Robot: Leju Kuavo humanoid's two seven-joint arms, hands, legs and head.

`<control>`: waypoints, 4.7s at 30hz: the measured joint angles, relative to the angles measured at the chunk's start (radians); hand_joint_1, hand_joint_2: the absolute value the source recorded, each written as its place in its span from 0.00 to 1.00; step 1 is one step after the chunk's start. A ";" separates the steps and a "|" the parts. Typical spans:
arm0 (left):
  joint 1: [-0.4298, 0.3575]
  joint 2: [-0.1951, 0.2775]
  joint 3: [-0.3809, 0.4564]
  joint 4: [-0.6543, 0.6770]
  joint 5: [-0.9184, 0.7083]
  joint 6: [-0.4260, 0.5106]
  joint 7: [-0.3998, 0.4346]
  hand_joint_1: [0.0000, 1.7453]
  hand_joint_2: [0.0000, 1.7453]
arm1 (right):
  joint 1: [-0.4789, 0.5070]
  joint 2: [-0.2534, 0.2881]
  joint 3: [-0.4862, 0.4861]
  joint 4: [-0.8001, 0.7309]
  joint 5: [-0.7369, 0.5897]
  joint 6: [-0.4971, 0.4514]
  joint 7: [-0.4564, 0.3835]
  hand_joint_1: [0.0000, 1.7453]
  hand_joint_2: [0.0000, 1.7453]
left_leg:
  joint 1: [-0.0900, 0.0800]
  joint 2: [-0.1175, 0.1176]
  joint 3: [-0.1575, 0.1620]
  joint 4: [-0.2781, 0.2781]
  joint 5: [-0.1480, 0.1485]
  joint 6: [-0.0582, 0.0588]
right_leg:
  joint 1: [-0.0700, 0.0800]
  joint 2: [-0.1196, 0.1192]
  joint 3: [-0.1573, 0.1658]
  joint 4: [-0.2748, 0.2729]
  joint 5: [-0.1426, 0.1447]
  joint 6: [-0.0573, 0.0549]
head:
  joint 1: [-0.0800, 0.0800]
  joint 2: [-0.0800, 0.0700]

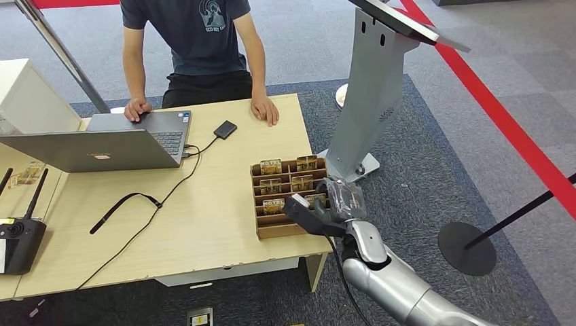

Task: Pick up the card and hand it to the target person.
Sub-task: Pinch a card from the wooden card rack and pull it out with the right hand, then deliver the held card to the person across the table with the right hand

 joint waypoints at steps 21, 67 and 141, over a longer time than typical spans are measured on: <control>0.005 0.011 -0.008 0.000 0.009 -0.057 -0.032 0.00 1.00 | 0.022 -0.011 0.001 -0.018 0.007 0.000 0.008 0.59 1.00 | 0.000 0.000 0.000 0.000 0.000 0.000 | 0.000 0.000 0.000 0.000 0.000 0.000 | 0.000 0.000; -0.004 0.001 -0.032 -0.002 0.029 0.004 0.006 0.00 1.00 | 0.009 0.010 0.014 -0.025 0.036 0.022 -0.027 1.00 1.00 | 0.000 0.000 0.001 0.000 0.000 0.000 | 0.000 0.000 0.002 0.000 0.000 0.000 | 0.000 0.000; -0.045 -0.038 -0.154 0.003 0.013 0.044 0.118 0.00 1.00 | -0.234 0.229 0.058 -0.220 0.063 -0.012 -0.258 1.00 1.00 | 0.000 -0.001 -0.003 0.000 0.000 0.000 | 0.000 0.000 -0.002 0.000 0.000 -0.001 | 0.000 0.000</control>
